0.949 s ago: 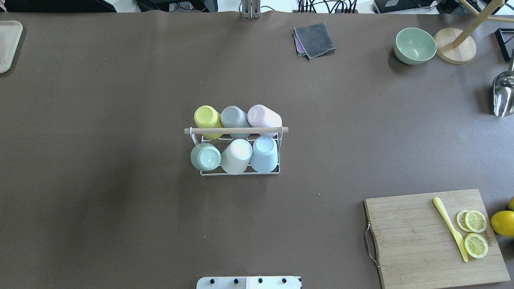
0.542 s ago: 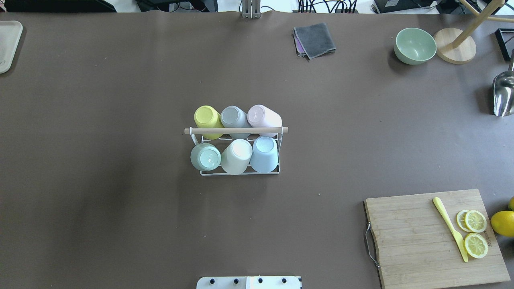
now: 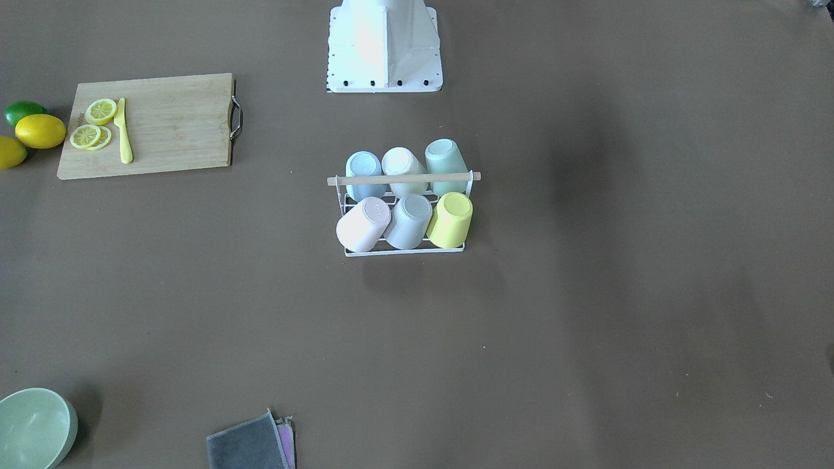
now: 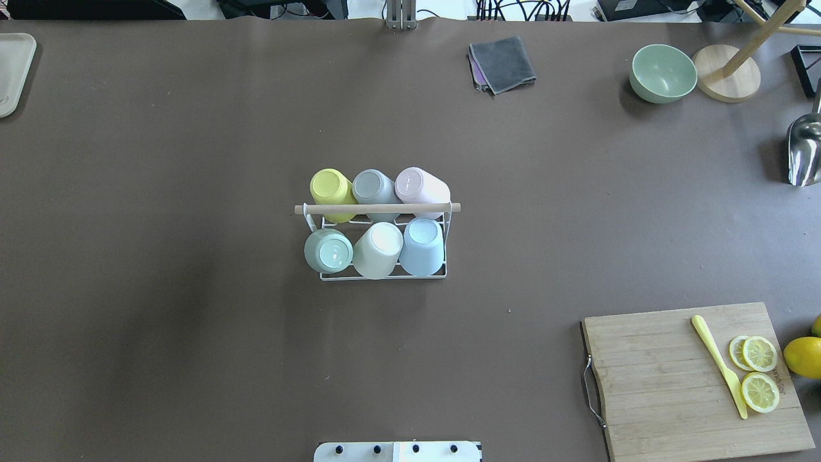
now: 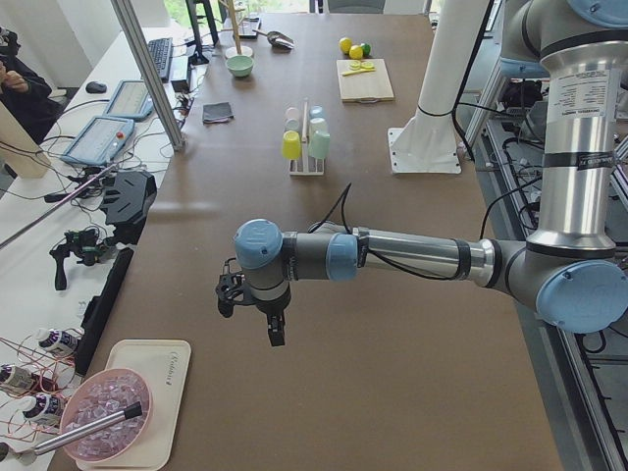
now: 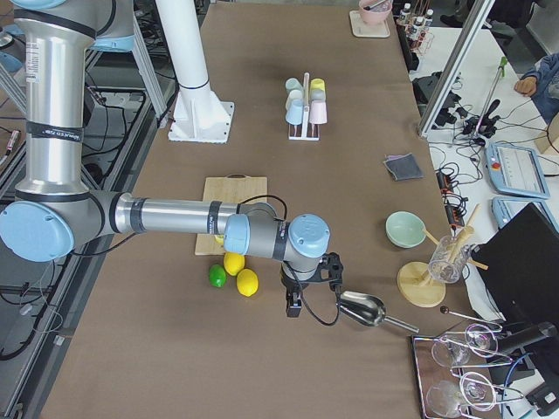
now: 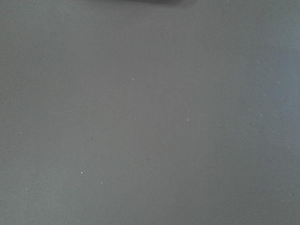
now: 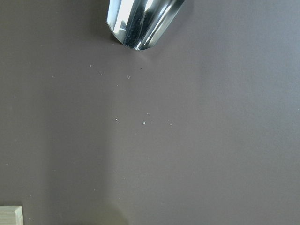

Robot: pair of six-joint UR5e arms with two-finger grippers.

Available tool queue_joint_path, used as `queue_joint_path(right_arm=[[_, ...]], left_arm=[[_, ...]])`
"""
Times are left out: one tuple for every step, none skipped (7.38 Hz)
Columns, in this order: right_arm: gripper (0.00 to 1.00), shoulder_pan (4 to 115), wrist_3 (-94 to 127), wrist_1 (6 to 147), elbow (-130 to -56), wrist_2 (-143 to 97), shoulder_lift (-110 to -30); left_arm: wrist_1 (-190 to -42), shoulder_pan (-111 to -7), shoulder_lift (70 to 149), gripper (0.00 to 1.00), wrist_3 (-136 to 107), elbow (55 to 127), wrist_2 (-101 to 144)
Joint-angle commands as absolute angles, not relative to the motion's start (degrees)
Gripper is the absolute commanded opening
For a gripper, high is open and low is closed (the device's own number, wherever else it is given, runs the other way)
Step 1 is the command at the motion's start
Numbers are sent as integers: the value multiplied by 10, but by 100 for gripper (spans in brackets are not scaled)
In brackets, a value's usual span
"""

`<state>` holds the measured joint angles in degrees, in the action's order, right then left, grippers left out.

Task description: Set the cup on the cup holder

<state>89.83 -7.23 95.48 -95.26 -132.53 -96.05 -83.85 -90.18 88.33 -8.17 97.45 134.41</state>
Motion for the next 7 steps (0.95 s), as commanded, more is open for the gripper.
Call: queue_joint_path(right_arm=[[100,902,-72,954,-949,-1319,-961],[100,905,-71,954,-950,-1317,-958],[100,905,-71,955,-953,-1322,-960],[100,906,-70,955,-958,-1324,-960],[100,905,-70,955,-955,-1323,-956],[100,906,-70,955,-952,-1324,-961],[100,908,-70,955,-953,-1323,-961]], left_arm=[[-838,-902,884,98,-82,975,1344],[-838,-902,883,98,-82,974,1345],[-838,-902,883,98,-82,973,1344],[-838,-902,883,98,-82,972,1344],[-838,-902,882,98,-81,972,1344],[-840,-902,879,98,-79,971,1343],[-840,-902,878,98,-79,970,1343]])
